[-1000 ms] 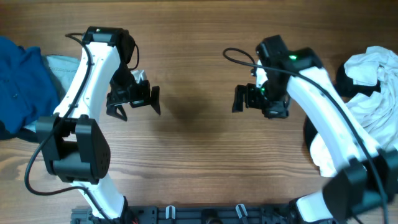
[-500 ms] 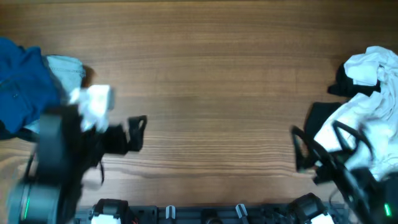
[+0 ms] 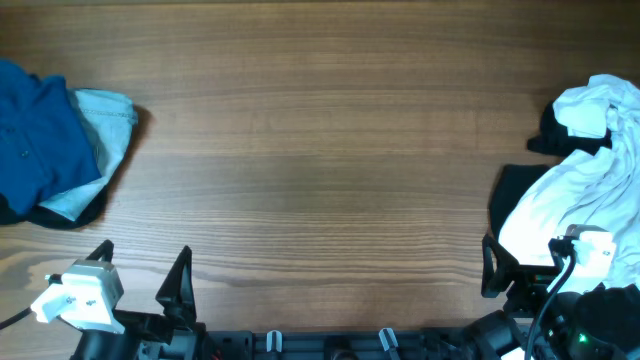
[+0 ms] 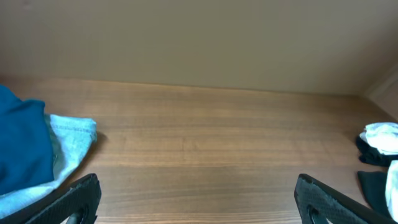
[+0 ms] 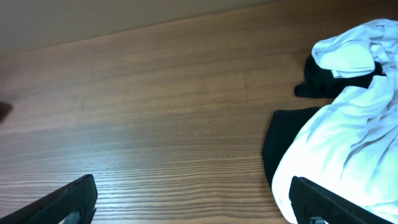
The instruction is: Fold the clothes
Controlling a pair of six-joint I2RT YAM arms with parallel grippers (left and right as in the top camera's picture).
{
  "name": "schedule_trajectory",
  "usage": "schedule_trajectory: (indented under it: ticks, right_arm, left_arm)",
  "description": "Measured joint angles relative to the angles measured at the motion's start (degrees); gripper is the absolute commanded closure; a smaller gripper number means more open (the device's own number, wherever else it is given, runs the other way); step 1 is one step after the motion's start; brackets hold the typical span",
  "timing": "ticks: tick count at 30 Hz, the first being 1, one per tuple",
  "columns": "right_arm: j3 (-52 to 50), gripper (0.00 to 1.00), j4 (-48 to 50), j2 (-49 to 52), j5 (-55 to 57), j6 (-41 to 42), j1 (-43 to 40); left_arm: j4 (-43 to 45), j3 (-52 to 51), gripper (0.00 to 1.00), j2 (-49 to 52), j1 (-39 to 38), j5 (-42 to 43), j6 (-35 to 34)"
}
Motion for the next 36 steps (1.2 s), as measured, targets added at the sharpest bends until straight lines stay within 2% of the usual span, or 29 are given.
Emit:
schedule_trajectory:
  ticks: [3,7,13,20,23,27,28,31,32,36]
  right_arm:
    - [0.0,0.0,0.0,0.0,0.0,0.0,0.0]
    - [0.0,0.0,-0.1,0.0,0.2,0.0,0.0]
    - [0.0,0.0,-0.1,0.0,0.2,0.0,0.0]
    - [0.0,0.0,-0.1,-0.3,0.2,0.0,-2.3]
    - [-0.5,0.0,1.6,-3.8,0.2,0.0,-5.3]
    - [-8.9,0.0,18.4,-11.3,-1.9,-5.6,-8.4]
    - [-15.2,0.0,26.8,-13.8,-4.6,-10.5,-9.7]
    - [-27.1,0.0,40.6,-17.1,-10.1,-18.4,-11.7]
    - [-32.9,0.0,48.3,-18.5,-12.9,-22.3,-12.7]
    - [-46.4,0.0,66.7,-19.3,-18.8,-31.4,-15.8]
  left_arm:
    - [0.7,-1.3,0.0,0.0,0.0,-1.0,0.0]
    - [5.9,-9.6,0.0,0.1,0.0,-2.5,0.0]
    - [-5.3,-13.8,0.0,0.2,0.0,-2.9,0.0]
    - [-5.5,-13.8,0.0,0.2,0.0,-2.9,0.0]
    - [-5.5,-13.8,0.0,0.2,0.0,-2.9,0.0]
    - [-5.5,-13.8,0.0,0.2,0.0,-2.9,0.0]
    - [-5.6,-13.8,0.0,0.2,0.0,-2.9,0.0]
    - [-5.6,-13.9,0.0,0.2,0.0,-2.9,0.0]
    - [-5.5,-13.9,0.0,0.2,0.0,-2.9,0.0]
    - [-5.5,-13.9,0.0,0.2,0.0,-2.9,0.0]
